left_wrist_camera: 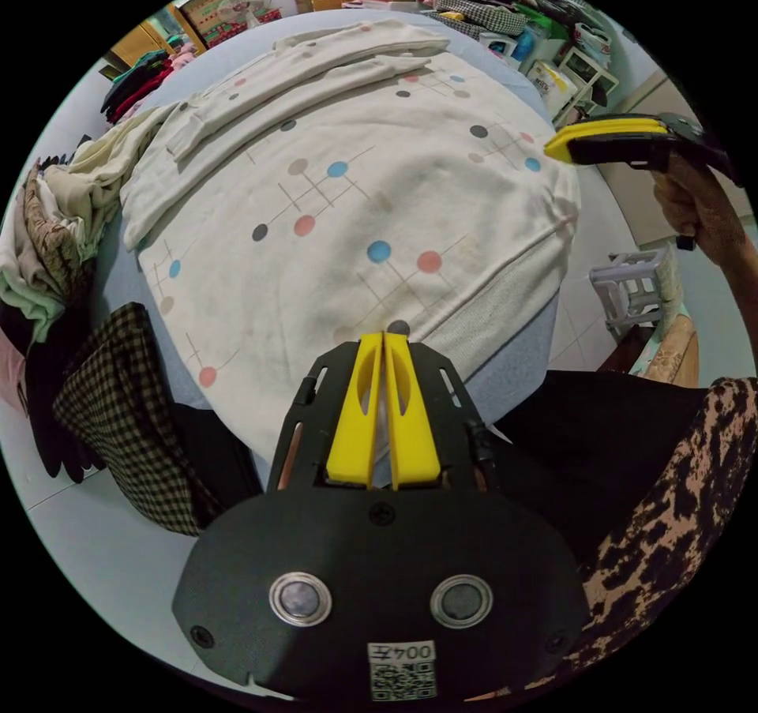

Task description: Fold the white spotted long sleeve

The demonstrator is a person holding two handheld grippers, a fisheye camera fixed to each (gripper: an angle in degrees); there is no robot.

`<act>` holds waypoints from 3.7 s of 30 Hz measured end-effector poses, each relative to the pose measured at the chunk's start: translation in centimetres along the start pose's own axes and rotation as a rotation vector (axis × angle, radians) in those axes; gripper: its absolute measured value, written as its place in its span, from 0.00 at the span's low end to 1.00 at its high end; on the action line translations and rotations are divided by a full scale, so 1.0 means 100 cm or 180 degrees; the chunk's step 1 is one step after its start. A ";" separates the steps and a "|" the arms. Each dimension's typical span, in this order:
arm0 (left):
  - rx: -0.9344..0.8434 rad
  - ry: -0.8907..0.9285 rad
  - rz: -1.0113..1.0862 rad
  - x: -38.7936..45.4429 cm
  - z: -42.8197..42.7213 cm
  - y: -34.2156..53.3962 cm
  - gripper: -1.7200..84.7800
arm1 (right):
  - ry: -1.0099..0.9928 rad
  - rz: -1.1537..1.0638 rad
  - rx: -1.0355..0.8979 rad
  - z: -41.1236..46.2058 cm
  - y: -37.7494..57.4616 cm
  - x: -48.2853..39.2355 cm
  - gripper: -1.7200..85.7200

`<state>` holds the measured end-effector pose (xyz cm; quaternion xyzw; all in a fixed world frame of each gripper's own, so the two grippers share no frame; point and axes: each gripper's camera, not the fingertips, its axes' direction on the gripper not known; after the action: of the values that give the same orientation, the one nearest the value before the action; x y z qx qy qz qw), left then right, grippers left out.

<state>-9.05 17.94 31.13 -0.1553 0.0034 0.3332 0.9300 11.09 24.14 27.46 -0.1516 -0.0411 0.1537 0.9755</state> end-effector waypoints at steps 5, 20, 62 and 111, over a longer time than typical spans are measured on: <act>0.0010 -0.0032 0.0020 -0.008 0.003 -0.002 0.02 | 0.0259 -0.0141 -0.0089 0.022 -0.030 -0.033 0.08; 0.0716 -0.0130 -0.0799 -0.153 -0.037 -0.011 0.06 | 0.0066 0.0071 -0.0306 0.019 -0.084 -0.030 0.08; 0.1147 -0.0346 -0.1176 -0.413 0.032 -0.080 0.03 | -0.0325 0.1006 -0.0183 -0.019 -0.129 0.108 0.10; 0.1342 -0.0783 -0.1299 -0.368 0.127 -0.209 0.05 | -0.1548 0.1245 0.0918 -0.073 -0.203 0.490 0.13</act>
<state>-25.92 -16.35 53.25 0.0849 -0.0714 0.1480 0.9828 64.35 19.01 28.42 0.0239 -0.2205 0.3737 0.9006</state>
